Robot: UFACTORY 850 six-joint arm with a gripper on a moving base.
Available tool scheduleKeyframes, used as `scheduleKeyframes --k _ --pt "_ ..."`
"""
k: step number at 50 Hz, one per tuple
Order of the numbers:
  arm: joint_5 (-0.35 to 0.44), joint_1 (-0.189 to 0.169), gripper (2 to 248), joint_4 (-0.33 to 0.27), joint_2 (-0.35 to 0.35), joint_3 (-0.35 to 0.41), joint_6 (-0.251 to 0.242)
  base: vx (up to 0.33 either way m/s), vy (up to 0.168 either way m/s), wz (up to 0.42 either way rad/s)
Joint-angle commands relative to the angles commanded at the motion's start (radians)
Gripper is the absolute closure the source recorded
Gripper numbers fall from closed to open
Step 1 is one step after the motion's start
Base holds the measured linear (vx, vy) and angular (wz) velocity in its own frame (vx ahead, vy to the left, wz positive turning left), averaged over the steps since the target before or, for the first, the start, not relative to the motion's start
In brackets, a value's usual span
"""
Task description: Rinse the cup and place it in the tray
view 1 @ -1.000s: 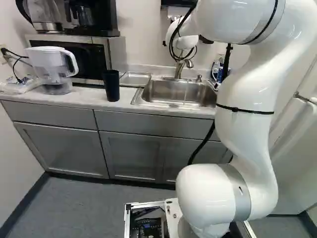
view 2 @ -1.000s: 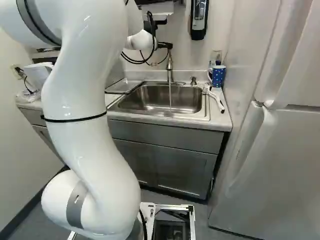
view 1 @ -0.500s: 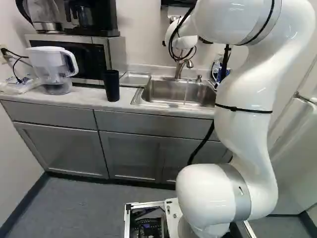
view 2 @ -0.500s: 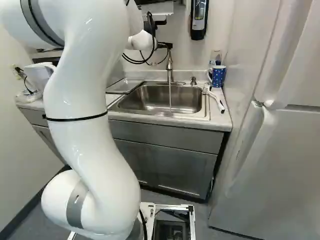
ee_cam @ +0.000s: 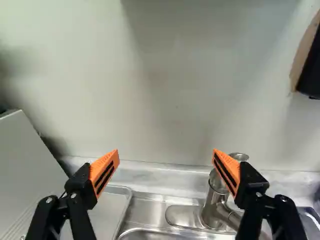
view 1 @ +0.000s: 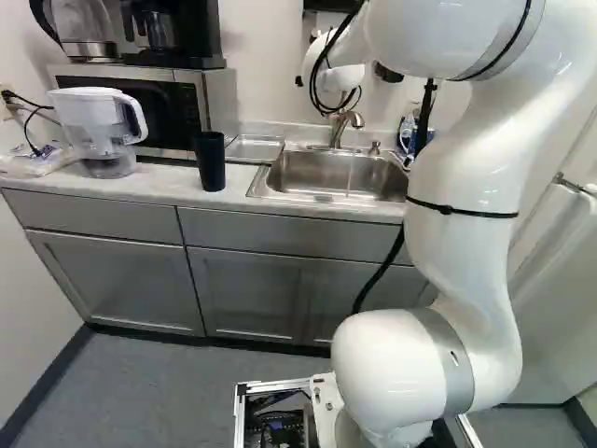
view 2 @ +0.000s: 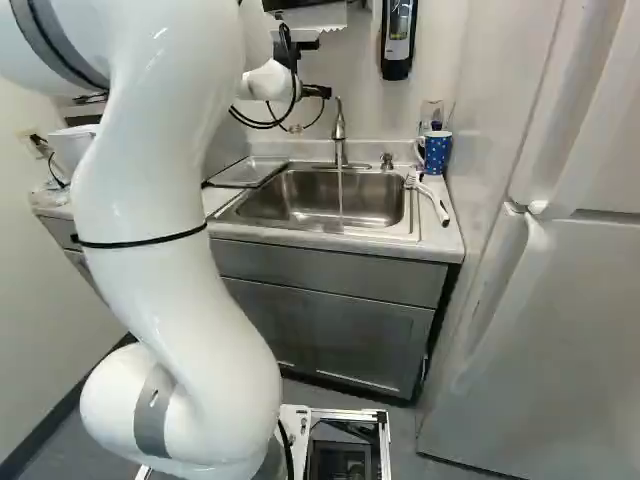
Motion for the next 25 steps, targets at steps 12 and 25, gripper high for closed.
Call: scheduleKeyframes --k 12,25 --pt "-0.026 0.017 3 0.000 0.059 0.066 0.000 0.000 0.000 0.000" --pt "-0.073 0.033 3 0.000 0.125 0.139 0.000 0.000 0.000 0.000"
